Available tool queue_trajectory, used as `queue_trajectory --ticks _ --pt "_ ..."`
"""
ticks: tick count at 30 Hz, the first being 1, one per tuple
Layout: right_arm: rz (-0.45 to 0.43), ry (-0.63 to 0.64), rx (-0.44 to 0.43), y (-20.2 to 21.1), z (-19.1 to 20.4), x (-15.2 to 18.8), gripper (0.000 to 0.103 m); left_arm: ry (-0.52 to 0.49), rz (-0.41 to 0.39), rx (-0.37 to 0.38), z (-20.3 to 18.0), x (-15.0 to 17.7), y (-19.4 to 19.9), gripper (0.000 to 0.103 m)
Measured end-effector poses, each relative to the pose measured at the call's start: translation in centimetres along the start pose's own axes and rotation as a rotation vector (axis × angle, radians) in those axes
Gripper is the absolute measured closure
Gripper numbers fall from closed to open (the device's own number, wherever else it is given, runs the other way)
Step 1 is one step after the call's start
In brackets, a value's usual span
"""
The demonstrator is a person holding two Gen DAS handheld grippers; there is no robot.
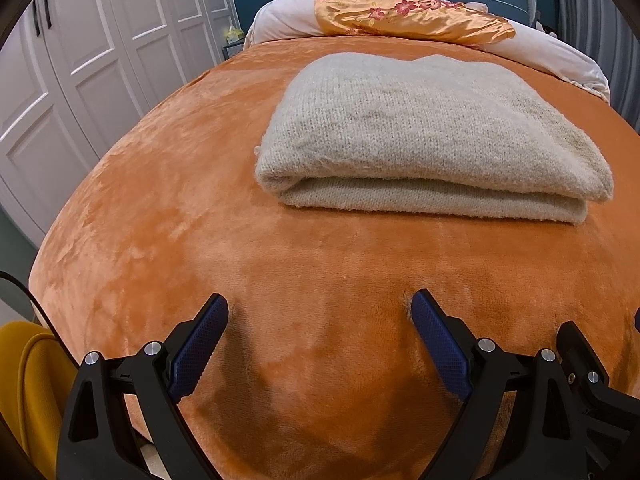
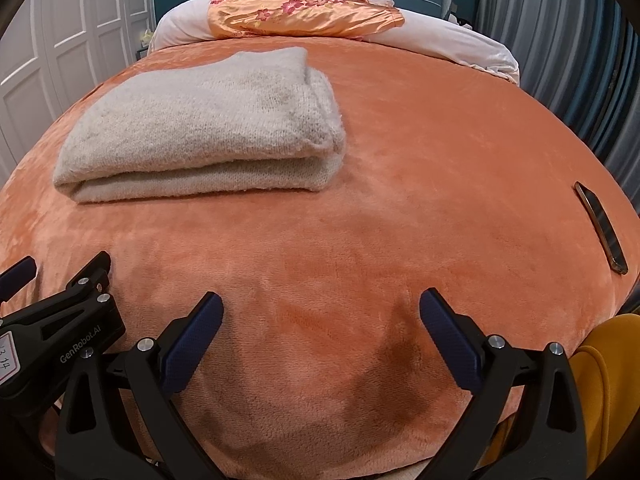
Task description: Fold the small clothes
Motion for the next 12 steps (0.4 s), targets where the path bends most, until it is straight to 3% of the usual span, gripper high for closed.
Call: queue_trajectory --ticks 12 --pt "-0.006 0.0 0.002 0.16 -0.05 -0.04 0.007 -0.001 0.0 -0.004 0.04 -0.05 0.1 0.013"
Point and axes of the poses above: each gripper's, at about its wrist camera, not at the fingertips, and y roughly against the way its jaws point, z to its left, x to its underside, the point moved 10 cm from there along -y, roughly the way its jaws point, and after that the axes turned 13 degrees about -y, right-handed, at the moved point
